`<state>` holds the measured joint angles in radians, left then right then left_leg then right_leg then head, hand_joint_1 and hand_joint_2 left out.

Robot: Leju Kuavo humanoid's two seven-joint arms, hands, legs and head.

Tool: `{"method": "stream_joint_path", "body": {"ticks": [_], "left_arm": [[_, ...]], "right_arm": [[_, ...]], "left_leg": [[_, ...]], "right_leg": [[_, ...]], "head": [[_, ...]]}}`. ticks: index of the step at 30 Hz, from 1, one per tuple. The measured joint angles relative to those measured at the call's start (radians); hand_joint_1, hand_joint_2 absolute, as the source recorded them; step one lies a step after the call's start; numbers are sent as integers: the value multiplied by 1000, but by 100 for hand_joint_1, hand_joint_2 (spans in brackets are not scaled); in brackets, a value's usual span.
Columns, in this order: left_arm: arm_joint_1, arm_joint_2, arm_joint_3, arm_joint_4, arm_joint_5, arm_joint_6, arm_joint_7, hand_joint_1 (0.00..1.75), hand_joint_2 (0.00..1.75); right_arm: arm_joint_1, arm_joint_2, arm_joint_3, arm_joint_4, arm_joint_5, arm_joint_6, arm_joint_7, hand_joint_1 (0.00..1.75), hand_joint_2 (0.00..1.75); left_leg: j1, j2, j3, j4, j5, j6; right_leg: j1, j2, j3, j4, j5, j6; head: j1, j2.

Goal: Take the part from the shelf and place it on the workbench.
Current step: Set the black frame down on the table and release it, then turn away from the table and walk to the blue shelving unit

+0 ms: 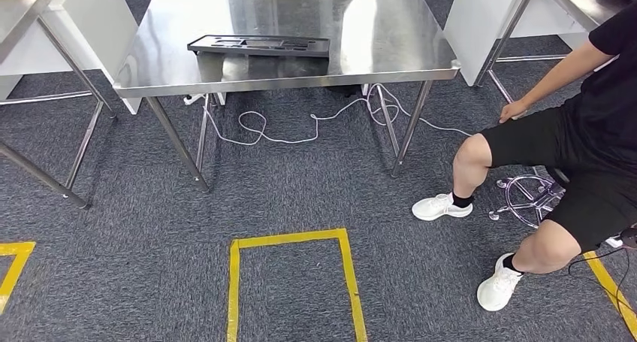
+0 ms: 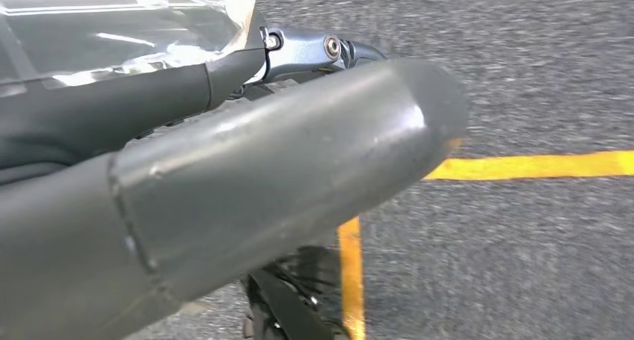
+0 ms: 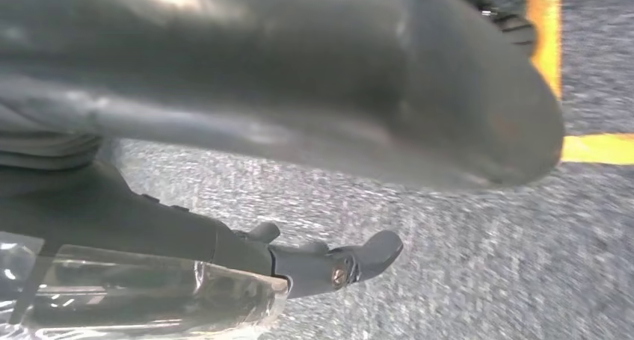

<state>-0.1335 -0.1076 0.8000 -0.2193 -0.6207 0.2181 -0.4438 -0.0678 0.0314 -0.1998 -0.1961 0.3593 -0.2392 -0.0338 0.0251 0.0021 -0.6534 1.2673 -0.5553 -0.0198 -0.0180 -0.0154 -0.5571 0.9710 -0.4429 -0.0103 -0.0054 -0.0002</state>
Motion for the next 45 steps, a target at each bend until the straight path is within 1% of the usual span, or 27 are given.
{"method": "stream_joint_path", "body": {"ticks": [2, 4, 5, 7, 8, 10, 12, 13, 15, 17, 19, 21, 23, 24, 27, 28, 29, 30, 31, 33, 35, 36, 38, 39, 41, 43, 45], "left_arm": [[0, 0, 0, 0, 0, -1, -1, 0, 0], [-1, 0, 0, 0, 0, -3, -2, 0, 0], [-2, 1, 0, 0, 0, -4, -3, 0, 0], [-1, 0, 0, 0, 0, -5, -2, 0, 0], [-1, 0, 0, 1, -1, -5, -1, 0, 0], [0, -2, 0, 2, -5, -5, 2, 0, 0], [-1, -2, 0, 2, -8, -4, 5, 0, 0], [0, -2, 0, 2, -9, -3, 6, 0, 0], [-1, -3, 0, 3, -11, -2, 8, 0, 0], [-1, -5, 0, 5, -15, -2, 11, 0, 0], [-2, -7, 0, 5, -18, -1, 13, 0, 0], [-3, -7, 0, 5, -18, 0, 14, 0, 0], [-3, -6, 0, 5, -18, 2, 15, 0, 0], [-2, -7, 0, 6, -18, 2, 16, 0, 0], [1, -8, 0, 7, -18, 2, 17, 0, 0], [1, -8, 0, 7, -18, 2, 17, 0, 0], [1, -8, 0, 7, -18, 2, 17, 0, 0], [0, -8, 0, 7, -18, 2, 17, 0, 0], [0, -8, 0, 7, -18, 2, 17, 0, 0], [-1, -8, 0, 7, -18, 2, 17, 0, 0], [-4, -9, 0, 7, -18, 2, 17, 0, 0], [-5, -10, 0, 7, -18, 2, 17, 0, 0], [-5, -11, 0, 7, -18, 2, 16, 0, 0], [-5, -11, 0, 7, -18, 3, 15, 0, 0], [-5, -13, 0, 7, -19, 11, 13, 0, 0], [-4, -13, 0, 7, -21, 23, 13, 0, 0], [-4, -13, 0, 7, -21, 29, 15, 0, 0]], "right_arm": [[1, 1, 1, 1, 2, 0, 4, 0, 0], [1, 2, 1, 2, 2, -1, 10, 0, 0], [1, 2, 1, 2, 1, -1, 13, 0, 0], [2, 3, 1, 3, 0, -3, 18, 0, 0], [3, 3, 1, 4, -1, -4, 19, 0, 0], [6, 3, 1, 5, -2, -5, 21, 0, 0], [8, 3, 1, 5, -2, -5, 22, 0, 0], [8, 3, 1, 5, -4, -5, 22, 0, 0], [8, 2, 0, 5, -12, -5, 20, 0, 0], [7, 1, -2, 5, -22, -5, 16, 0, 0], [3, 1, -4, 4, -26, -6, 12, 0, 0], [1, 4, -6, 4, -27, -6, 11, 0, 0], [5, 7, -8, 6, -27, -6, 11, 0, 0], [8, 8, -9, 6, -27, -6, 11, 0, 0], [10, 9, -10, 8, -27, -6, 12, 0, 0], [10, 9, -10, 8, -26, -6, 12, 0, 0], [10, 9, -10, 8, -26, -6, 12, 0, 0], [10, 10, -10, 8, -26, -6, 13, 0, 0], [10, 10, -10, 8, -26, -6, 13, 0, 0], [10, 10, -10, 8, -26, -6, 14, 0, 0], [8, 9, -10, 8, -26, -6, 14, 0, 0], [7, 9, -10, 8, -26, -6, 14, 0, 0], [7, 9, -11, 8, -25, -6, 16, 0, 0], [7, 8, -11, 8, -24, -6, 17, 0, 0], [7, 8, -12, 9, -21, -6, 18, 0, 0], [9, 9, -12, 9, -19, -6, 18, 0, 0], [9, 8, -12, 9, -18, -6, 18, 0, 0]], "left_leg": [[9, -1, 98, -115, 40, -7], [7, -7, 174, -234, 29, -5], [3, -9, 187, -262, 17, -2], [-2, -8, 175, -275, 22, 16], [-4, -6, 165, -278, 30, 30], [-5, -1, 139, -284, 55, 60], [-11, 3, 110, -283, 78, 73], [-14, 5, 95, -283, 91, 74], [-16, 8, 66, -281, 116, 72], [-17, 9, 39, -279, 141, 65], [-20, 10, 18, -276, 163, 56], [-26, 11, 4, -272, 184, 49], [-24, 8, -9, -260, 181, 44], [-21, 7, -17, -237, 150, 39], [-14, 5, -51, -66, -12, 23], [-12, 5, -57, -4, -40, 20], [-11, 5, -52, 33, -40, 17], [-8, 5, -34, 41, -20, 16], [-5, 5, 0, 13, 10, 14], [2, 2, 100, -114, 39, 9], [2, -6, 162, -214, 23, 11], [-2, -10, 167, -233, 15, 14], [-7, -9, 147, -239, 23, 31], [-9, -8, 135, -242, 31, 44], [-12, -5, 107, -245, 51, 71], [-18, -3, 78, -245, 74, 82], [-27, 0, 49, -244, 98, 84]], "right_leg": [[-3, 0, -30, 17, 12, 11], [-2, -1, -49, 29, 24, 26], [-1, -1, -55, 31, 33, 35], [0, -1, -67, 33, 48, 53], [0, 0, -76, 42, 38, 56], [1, 5, -105, 111, -34, 45], [1, 8, -132, 235, -125, 33], [1, 8, -134, 289, -145, 35], [1, 9, -99, 317, -126, 54], [2, 9, -1, 218, -89, 67], [8, 11, 109, 59, -97, 59], [8, 15, 149, -22, -115, 51], [-5, 12, 132, -19, -110, 41], [-9, 9, 124, -14, -103, 33], [-7, 0, 92, -10, -75, 9], [-6, -2, 80, -8, -64, 7], [-7, -3, 68, -4, -54, 9], [-8, -3, 54, 2, -46, 13], [-10, -4, 39, 10, -39, 18], [-11, -3, 8, 34, -30, 30], [-6, -3, -13, 52, -20, 45], [-3, -3, -22, 55, -12, 54], [-1, -1, -40, 61, -4, 70], [-1, 0, -55, 76, -19, 70], [-3, 3, -91, 155, -89, 57], [-2, 6, -125, 276, -154, 52], [3, 8, -122, 343, -144, 63]], "head": [[-1, 0], [0, 0], [0, 0], [2, 0], [2, 0], [7, 0], [11, 0], [11, 0], [12, 0], [13, 0], [13, 0], [11, 0], [7, 0], [5, 0], [0, 0], [0, 0], [0, 0], [0, 0], [0, 0], [-1, 0], [-2, 0], [-2, 0], [-2, 0], [-1, 0], [4, 0], [9, 0], [9, 0]]}}
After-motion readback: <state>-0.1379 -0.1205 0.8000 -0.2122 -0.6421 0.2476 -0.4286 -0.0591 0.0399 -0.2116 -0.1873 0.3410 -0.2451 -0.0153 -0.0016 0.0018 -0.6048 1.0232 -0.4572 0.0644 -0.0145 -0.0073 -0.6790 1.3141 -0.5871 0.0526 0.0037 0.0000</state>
